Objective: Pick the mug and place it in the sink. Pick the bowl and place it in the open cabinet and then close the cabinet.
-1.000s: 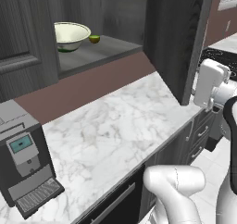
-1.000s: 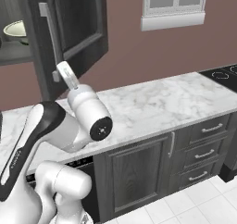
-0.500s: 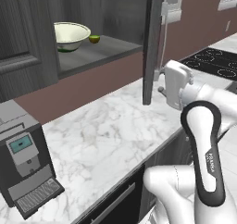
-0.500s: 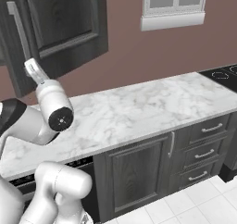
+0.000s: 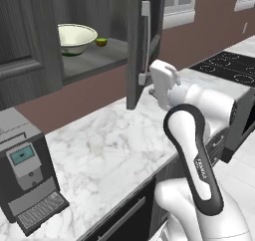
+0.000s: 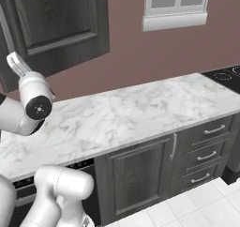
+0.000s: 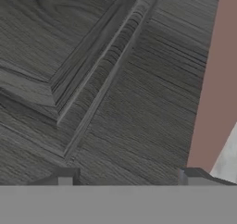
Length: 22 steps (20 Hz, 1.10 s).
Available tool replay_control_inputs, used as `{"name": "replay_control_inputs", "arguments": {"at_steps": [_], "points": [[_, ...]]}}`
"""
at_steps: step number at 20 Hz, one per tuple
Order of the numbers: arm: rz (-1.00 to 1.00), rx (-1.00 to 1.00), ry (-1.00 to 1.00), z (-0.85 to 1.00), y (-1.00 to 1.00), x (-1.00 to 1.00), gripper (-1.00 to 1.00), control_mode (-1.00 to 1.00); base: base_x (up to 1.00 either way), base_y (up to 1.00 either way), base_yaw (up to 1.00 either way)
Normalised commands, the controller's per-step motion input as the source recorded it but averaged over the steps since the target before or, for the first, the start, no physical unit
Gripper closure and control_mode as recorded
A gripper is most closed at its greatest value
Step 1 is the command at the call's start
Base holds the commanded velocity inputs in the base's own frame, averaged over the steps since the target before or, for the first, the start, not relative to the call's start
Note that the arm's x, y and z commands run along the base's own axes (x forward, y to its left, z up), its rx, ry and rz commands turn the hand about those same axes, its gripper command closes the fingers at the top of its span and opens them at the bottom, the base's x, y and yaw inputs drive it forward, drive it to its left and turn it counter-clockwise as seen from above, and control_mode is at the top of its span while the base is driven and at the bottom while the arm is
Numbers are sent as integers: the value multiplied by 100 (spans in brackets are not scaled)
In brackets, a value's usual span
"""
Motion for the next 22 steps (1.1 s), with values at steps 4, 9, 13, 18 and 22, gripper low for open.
{"name": "replay_control_inputs", "arguments": {"at_steps": [4, 9, 13, 18, 22], "points": [[0, -4, 0, 5, 49, 25, -100, -100, 0, 0, 0], [0, -1, 2, 0, 46, 30, -100, -100, 0, 0, 0], [0, -1, 2, 0, 45, 43, -100, -100, 0, 0, 0], [0, -2, 4, 0, 54, 56, -100, -100, 0, 0, 0], [0, -3, 9, 0, 88, 75, -100, -100, 0, 0, 0]]}}
